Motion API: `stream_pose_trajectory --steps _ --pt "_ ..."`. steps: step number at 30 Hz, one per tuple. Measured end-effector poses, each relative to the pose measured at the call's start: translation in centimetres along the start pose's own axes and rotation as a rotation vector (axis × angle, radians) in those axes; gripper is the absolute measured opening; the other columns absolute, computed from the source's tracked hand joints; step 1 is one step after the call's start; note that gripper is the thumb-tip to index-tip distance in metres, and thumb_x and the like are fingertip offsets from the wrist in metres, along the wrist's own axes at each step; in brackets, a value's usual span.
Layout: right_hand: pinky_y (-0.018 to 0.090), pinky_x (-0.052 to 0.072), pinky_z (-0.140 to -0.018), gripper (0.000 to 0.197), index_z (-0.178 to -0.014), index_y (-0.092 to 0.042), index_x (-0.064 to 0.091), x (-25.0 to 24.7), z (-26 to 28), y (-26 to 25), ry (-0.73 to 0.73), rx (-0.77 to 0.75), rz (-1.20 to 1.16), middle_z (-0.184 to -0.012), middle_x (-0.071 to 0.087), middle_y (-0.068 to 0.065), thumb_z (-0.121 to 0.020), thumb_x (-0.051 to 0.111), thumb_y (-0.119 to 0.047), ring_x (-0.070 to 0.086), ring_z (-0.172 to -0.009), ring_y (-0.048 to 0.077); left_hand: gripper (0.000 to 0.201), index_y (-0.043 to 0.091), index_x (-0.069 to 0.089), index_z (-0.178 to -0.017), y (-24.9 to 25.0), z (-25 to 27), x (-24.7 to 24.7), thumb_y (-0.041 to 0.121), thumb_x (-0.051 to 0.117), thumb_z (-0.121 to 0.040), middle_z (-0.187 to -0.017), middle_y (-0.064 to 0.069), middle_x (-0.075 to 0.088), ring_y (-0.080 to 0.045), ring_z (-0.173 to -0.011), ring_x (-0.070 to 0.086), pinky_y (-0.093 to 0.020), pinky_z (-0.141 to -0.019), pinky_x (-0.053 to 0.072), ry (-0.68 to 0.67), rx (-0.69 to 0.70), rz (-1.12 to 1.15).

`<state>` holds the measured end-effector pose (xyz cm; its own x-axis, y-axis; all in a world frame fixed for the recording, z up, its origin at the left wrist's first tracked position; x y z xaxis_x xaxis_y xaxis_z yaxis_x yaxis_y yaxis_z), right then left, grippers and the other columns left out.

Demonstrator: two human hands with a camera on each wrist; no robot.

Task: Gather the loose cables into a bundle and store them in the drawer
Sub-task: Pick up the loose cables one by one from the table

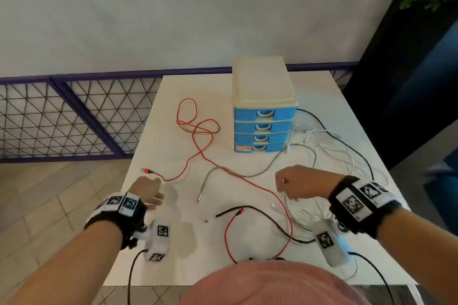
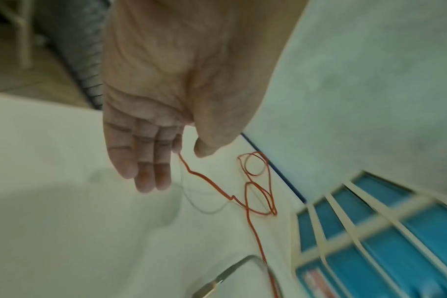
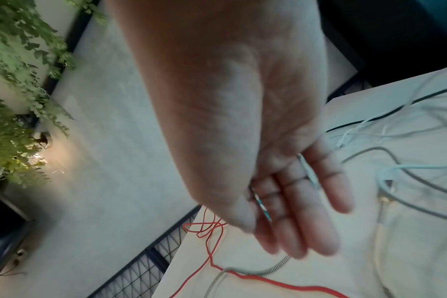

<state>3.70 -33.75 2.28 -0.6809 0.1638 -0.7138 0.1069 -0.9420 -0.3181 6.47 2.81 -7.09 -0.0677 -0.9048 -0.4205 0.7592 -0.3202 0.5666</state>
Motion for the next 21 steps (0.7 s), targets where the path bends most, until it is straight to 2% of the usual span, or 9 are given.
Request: stream_pose_trajectory --steps 3,7,8,9,10,12,16,19,21 --pt "0.020 0.044 -0.062 0.021 -0.098 -0.013 0.061 -2.6 -2.2 -1.2 0.181 -0.049 -0.187 -0.084 0.061 -0.002 -0.096 0.041 -0.017 0.055 -0.065 0.007 0.026 0.003 0.048 -0.110 -1.1 -1.7 1.8 0.026 0.041 -0.100 -0.076 -0.017 0.065 -0.027 -0.068 0.054 -0.034 -0.064 0.043 -0.093 -0.095 0.323" --pt "0.023 0.051 -0.069 0.019 -0.097 -0.015 0.061 -3.2 -3.6 -2.1 0.203 -0.083 -0.277 -0.083 0.060 -0.005 -0.095 0.042 -0.015 0.059 -0.068 0.005 0.036 -0.001 0.046 -0.132 0.0 -2.7 4.4 0.016 0.034 -0.103 -0.132 -0.018 0.054 -0.032 -0.106 0.058 -0.036 -0.084 0.047 -0.194 -0.089 0.485" --pt "0.024 0.052 -0.071 0.019 -0.097 -0.016 0.061 -3.4 -3.6 -2.3 0.204 -0.091 -0.279 -0.085 0.062 -0.003 -0.095 0.042 -0.016 0.061 -0.070 0.007 0.037 -0.001 0.045 -0.134 0.8 -2.4 4.5 0.015 0.032 -0.103 -0.141 -0.016 0.048 -0.031 -0.105 0.058 -0.032 -0.078 0.050 -0.178 -0.065 0.514" --pt "0.024 0.052 -0.072 0.019 -0.097 -0.016 0.062 -3.7 -3.5 -2.6 0.205 -0.098 -0.291 -0.087 0.064 0.000 -0.095 0.043 -0.015 0.062 -0.071 0.010 0.034 0.000 0.048 -0.130 1.5 -2.3 4.4 0.012 0.032 -0.103 -0.144 -0.016 0.045 -0.026 -0.092 0.060 -0.027 -0.069 0.051 -0.151 -0.023 0.533" --pt "0.023 0.052 -0.071 0.019 -0.098 -0.016 0.062 -4.0 -3.5 -2.8 0.209 -0.104 -0.318 -0.089 0.065 0.002 -0.095 0.043 -0.014 0.063 -0.072 0.012 0.027 0.002 0.054 -0.119 2.5 -1.9 3.8 0.011 0.034 -0.102 -0.143 -0.017 0.046 -0.018 -0.081 0.059 -0.023 -0.064 0.049 -0.100 0.035 0.532" --pt "0.019 0.051 -0.070 0.021 -0.099 -0.014 0.064 -4.8 -3.3 -3.3 0.233 -0.120 -0.394 -0.089 0.067 0.004 -0.095 0.043 -0.011 0.066 -0.075 0.015 0.017 0.008 0.055 -0.091 4.9 -0.4 3.3 0.011 0.042 -0.100 -0.133 -0.019 0.055 -0.013 -0.075 0.061 -0.022 -0.066 0.044 -0.056 0.161 0.528" --pt "0.011 0.044 -0.064 0.024 -0.104 -0.012 0.067 -7.3 -3.8 -5.4 0.370 -0.189 -0.534 -0.099 0.072 0.002 -0.097 0.044 -0.012 0.068 -0.092 0.015 0.014 0.008 0.060 -0.090 11.4 5.6 3.7 0.021 0.056 -0.094 -0.092 -0.008 0.074 -0.018 -0.081 0.070 -0.028 -0.073 0.048 0.004 0.547 0.232" --pt "0.025 0.050 -0.082 0.033 -0.107 -0.007 0.068 -8.2 -4.6 -8.1 0.419 -0.237 -0.585 -0.107 0.070 0.006 -0.101 0.043 -0.029 0.065 -0.101 0.020 0.015 0.010 0.063 -0.087 15.3 10.5 5.3 0.025 0.064 -0.089 -0.075 0.001 0.075 -0.009 -0.079 0.069 -0.026 -0.078 0.051 0.021 0.796 0.046" --pt "0.025 0.047 -0.076 0.040 -0.100 -0.008 0.066 -8.4 -4.7 -9.8 0.415 -0.247 -0.561 -0.095 0.068 0.005 -0.102 0.038 -0.037 0.062 -0.088 0.018 0.008 0.011 0.065 -0.090 17.2 13.3 7.0 0.019 0.064 -0.088 -0.071 0.003 0.073 -0.004 -0.069 0.066 -0.017 -0.068 0.049 -0.010 0.944 -0.028"
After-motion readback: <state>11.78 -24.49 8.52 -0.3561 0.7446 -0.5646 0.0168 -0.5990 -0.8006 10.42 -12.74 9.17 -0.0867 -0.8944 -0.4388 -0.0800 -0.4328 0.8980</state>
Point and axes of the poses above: each hand's wrist, its own z-axis away from the middle knuckle, its own x-axis out of the palm, y = z × x, the point moved 10 cm from there along -z, towards the middle knuckle
